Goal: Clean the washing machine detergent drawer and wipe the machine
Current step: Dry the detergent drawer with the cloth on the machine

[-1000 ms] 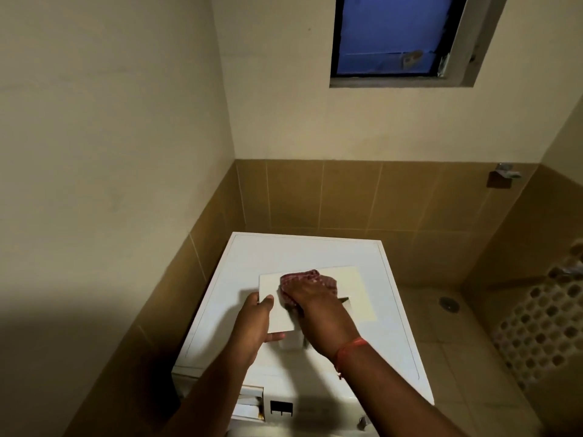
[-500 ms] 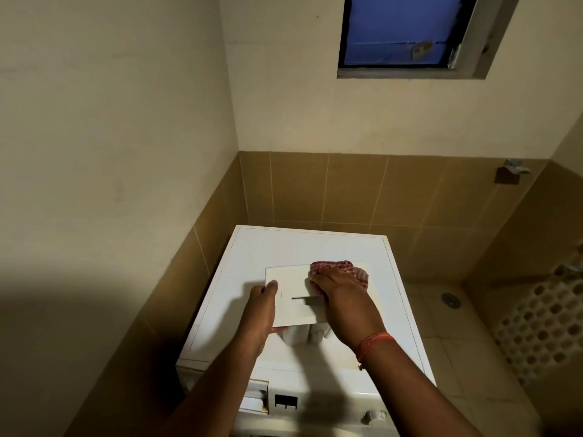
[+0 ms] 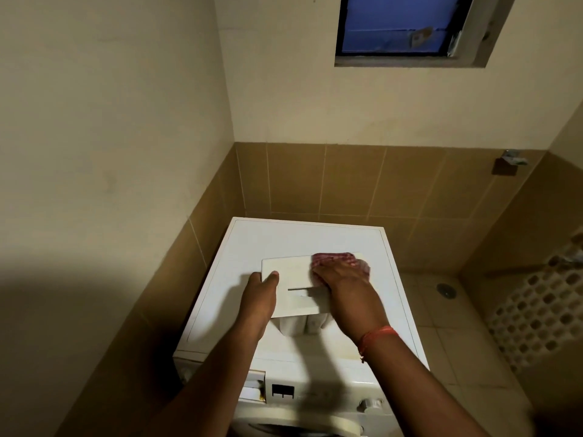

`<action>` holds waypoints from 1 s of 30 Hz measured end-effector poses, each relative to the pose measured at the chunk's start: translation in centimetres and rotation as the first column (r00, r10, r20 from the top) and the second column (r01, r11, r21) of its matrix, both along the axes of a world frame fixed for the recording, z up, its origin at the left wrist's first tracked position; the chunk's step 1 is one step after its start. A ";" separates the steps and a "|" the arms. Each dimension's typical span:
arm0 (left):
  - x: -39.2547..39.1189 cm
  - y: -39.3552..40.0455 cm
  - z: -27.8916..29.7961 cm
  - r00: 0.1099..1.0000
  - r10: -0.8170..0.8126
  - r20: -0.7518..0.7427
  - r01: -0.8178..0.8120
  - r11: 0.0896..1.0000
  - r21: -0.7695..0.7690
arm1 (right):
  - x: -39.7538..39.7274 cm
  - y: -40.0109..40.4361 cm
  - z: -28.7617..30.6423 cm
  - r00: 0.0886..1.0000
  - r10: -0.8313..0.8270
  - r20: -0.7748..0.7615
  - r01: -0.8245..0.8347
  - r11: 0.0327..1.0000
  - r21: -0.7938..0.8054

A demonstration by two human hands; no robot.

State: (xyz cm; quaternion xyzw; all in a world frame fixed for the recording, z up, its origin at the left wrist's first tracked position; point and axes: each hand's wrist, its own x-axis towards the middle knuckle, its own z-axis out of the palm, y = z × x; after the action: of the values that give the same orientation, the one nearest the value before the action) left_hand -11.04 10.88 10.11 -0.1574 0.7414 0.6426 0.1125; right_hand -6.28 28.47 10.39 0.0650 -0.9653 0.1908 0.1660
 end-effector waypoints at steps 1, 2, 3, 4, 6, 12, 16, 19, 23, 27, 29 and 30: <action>0.1 0.0 0.0 1.000 -0.014 0.009 0.014 1.000 -0.001 | 0.2 0.7 -0.4 0.997 -0.078 0.001 0.078 0.997 -0.005; 0.1 0.1 0.0 1.000 -0.022 0.019 0.022 1.000 0.000 | 0.3 0.8 -0.5 0.993 -0.119 0.003 0.119 0.993 -0.002; 0.2 0.1 0.2 0.999 -0.025 0.032 0.025 1.000 0.004 | 0.3 0.4 -0.7 0.993 -0.115 0.007 0.115 0.993 -0.005; 0.3 0.2 0.3 0.999 -0.026 0.039 0.026 1.000 0.010 | 0.2 -0.4 -0.7 0.998 -0.066 0.002 0.066 0.998 -0.024; 0.4 0.6 0.6 0.998 -0.024 0.054 0.023 0.999 0.023 | 0.0 -2.4 -0.5 0.997 0.083 0.006 -0.082 0.993 -0.083; 0.5 0.7 1.6 0.988 -0.081 0.131 0.082 0.997 -0.001 | 0.7 -3.7 -0.1 0.985 0.167 0.049 -0.164 0.985 -0.051; 0.4 0.6 3.2 0.959 -0.113 0.261 0.134 0.989 -0.066 | 1.0 -3.6 0.3 0.993 0.111 0.044 -0.110 0.994 -0.024; 0.2 0.3 3.6 0.937 -0.146 0.316 0.183 0.979 -0.090 | 2.0 -4.3 0.3 0.994 0.099 0.052 -0.100 0.995 0.029; -0.2 0.2 3.4 0.937 -0.150 0.314 0.171 0.984 -0.040 | 3.7 -2.9 1.2 0.991 -0.091 0.096 0.081 0.991 0.107; 0.0 0.0 3.0 0.947 -0.156 0.282 0.165 0.986 -0.008 | 3.3 -4.4 1.8 0.977 -0.147 0.154 0.119 0.977 0.178; 0.2 -0.4 2.8 0.957 -0.157 0.245 0.156 0.987 0.023 | 3.2 -6.2 1.5 0.988 0.008 0.154 -0.018 0.998 0.065; 0.3 -0.4 2.6 0.962 -0.154 0.227 0.153 0.988 0.024 | 3.3 -6.6 1.2 0.985 0.070 0.157 -0.074 0.997 0.023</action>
State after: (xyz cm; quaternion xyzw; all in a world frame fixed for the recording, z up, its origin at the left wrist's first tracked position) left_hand -10.73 10.44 12.73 -0.1720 0.7314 0.6119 0.2470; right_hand -2.95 21.89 11.59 0.0870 -0.9750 0.1873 0.0822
